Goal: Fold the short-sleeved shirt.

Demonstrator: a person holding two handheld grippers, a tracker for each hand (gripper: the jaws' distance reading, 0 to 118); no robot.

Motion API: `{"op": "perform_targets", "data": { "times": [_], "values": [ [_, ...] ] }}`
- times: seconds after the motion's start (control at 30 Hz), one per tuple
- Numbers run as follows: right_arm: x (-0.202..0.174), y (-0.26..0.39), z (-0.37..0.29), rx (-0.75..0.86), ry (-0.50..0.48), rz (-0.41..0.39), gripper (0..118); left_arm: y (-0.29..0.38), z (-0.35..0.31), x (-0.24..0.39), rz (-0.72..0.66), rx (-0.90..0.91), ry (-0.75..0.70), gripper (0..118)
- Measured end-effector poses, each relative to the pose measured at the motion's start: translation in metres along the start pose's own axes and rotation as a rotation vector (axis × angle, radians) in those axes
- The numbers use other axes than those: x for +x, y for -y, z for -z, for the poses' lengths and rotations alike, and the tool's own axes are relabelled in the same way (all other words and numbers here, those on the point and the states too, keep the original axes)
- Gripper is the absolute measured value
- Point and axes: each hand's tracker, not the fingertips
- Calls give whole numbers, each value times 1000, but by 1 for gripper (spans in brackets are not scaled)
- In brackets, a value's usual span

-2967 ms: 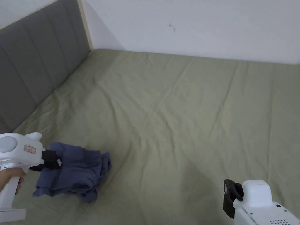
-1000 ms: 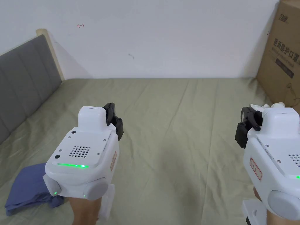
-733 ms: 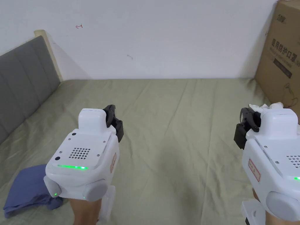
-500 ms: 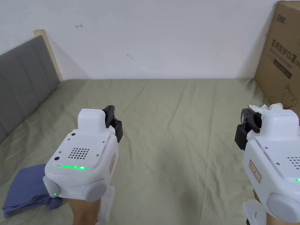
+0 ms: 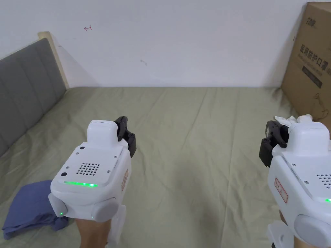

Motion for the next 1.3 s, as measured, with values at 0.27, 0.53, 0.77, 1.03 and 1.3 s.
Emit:
{"op": "perform_targets", "data": {
  "times": [0.27, 0.53, 0.77, 1.03, 1.3],
  "values": [
    [-2, -1, -1, 3, 2, -8, 3, 3, 0, -3, -10, -4, -1, 5],
    [-4, -1, -1, 3, -5, -13, 3, 2, -2, -5, -3, 1, -5, 5],
    [-5, -3, -2, 6, -8, -15, 3, 2, -4, -8, -21, 4, -10, 5],
    [-7, -4, -4, 9, -8, -17, 3, 2, -5, -12, -22, 7, -14, 5],
    [-10, -5, -4, 10, -10, -19, 3, 2, -6, -12, -4, 9, -18, 5]
  ]
}}
